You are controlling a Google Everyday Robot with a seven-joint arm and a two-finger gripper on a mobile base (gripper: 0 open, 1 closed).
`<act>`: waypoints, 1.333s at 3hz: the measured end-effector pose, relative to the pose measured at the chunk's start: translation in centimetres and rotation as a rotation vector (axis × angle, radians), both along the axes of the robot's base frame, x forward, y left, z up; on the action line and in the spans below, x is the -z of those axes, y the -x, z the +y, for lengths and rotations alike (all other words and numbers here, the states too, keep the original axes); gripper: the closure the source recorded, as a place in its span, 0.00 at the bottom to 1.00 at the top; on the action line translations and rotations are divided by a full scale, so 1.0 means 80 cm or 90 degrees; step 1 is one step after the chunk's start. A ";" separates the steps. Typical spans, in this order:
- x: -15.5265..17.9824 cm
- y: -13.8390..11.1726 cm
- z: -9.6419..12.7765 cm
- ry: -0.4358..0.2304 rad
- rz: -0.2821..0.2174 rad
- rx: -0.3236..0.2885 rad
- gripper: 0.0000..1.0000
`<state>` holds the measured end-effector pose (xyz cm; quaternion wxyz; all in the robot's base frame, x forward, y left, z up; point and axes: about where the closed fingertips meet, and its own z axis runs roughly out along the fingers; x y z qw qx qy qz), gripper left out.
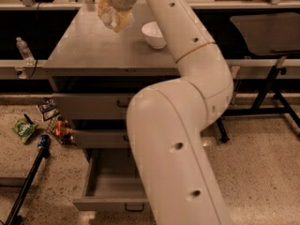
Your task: Place water bottle into bottom drawer
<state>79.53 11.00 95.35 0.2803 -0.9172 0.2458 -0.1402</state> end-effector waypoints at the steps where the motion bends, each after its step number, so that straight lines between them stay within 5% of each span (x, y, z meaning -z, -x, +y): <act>1: -0.019 0.040 -0.014 -0.105 0.055 0.028 1.00; 2: -0.071 0.089 -0.032 -0.253 0.083 0.071 1.00; 3: -0.098 0.143 -0.029 -0.398 0.145 0.098 1.00; 4: -0.036 0.224 -0.041 -0.487 0.315 0.125 1.00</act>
Offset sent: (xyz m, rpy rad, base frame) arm -0.2068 -0.0416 -0.0899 0.5884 0.4449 -0.1924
